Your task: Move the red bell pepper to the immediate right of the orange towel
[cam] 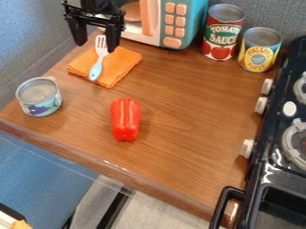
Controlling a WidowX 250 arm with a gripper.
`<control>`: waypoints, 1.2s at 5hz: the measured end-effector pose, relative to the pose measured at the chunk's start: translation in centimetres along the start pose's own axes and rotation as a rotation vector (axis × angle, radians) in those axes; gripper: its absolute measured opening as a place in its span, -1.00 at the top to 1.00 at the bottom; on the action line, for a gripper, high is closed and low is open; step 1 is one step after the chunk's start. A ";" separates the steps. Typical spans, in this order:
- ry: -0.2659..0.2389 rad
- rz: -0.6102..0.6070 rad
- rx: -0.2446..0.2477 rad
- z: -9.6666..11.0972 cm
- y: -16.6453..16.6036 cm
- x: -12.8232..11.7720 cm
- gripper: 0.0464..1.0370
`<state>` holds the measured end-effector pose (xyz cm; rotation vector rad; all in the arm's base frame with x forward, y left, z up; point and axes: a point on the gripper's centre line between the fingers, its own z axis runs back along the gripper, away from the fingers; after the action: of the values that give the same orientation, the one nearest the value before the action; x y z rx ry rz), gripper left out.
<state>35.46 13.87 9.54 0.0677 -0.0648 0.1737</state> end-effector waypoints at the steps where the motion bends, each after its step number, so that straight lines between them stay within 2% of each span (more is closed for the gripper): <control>1: 0.034 0.001 -0.018 -1.4 -0.4 -0.6 -0.93; 2: 0.038 -0.018 -0.066 -0.7 -1.6 -3.6 -0.93; 4: -0.023 -0.056 -0.094 1.9 -4.7 -8.8 -0.92; 5: -0.020 -0.051 -0.084 0.7 -6.3 -10.4 -0.93; 6: -0.036 -0.065 -0.046 -0.2 -7.8 -10.8 -0.93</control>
<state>26.20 4.39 8.05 0.0269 -0.1022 0.1056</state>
